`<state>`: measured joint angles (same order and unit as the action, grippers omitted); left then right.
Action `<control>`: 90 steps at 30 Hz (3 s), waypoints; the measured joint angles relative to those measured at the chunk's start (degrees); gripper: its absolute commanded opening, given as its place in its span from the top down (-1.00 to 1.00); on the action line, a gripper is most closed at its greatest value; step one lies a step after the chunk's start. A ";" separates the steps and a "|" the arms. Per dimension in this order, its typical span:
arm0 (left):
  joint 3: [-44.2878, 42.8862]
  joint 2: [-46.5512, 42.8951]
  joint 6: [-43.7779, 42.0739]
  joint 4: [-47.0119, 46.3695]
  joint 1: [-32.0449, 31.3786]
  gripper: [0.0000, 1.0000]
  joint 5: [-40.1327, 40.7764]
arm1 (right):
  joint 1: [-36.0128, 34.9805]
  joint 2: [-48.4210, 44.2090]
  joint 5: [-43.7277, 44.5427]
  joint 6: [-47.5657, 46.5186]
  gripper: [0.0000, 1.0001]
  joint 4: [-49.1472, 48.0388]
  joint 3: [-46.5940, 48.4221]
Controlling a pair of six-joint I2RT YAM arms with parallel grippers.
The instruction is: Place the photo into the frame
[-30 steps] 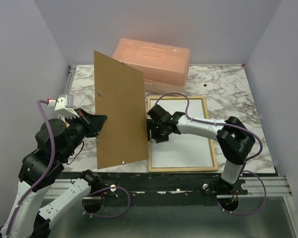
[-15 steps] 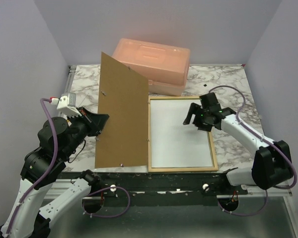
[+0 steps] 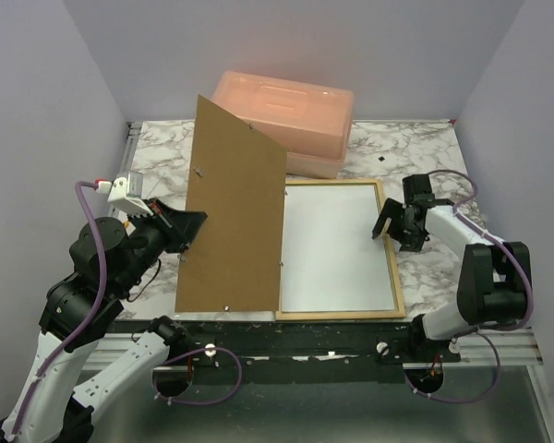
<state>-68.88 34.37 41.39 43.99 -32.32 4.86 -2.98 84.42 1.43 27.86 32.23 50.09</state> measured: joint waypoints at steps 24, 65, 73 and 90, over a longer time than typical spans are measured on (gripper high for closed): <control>0.17 0.55 0.76 -0.20 0.00 1.00 0.00 | -6.45 2.01 -14.38 -2.16 -0.80 -4.94 -2.97; 28.74 -7.93 24.48 -37.09 1.22 1.00 -9.40 | -6.38 -20.76 -63.67 54.99 -0.04 -80.70 -19.93; 29.40 -6.93 27.56 -41.07 2.10 1.00 -11.13 | -6.38 -20.06 -65.18 66.36 0.32 -95.17 -20.20; 29.27 -4.42 25.05 -35.74 3.39 -0.97 -11.28 | -6.45 -22.21 -66.25 56.92 0.99 -81.29 -20.02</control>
<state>-39.62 29.95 66.43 8.25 -28.93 -6.42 -9.43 62.22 -64.82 84.77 -49.06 30.06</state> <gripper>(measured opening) 0.956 0.057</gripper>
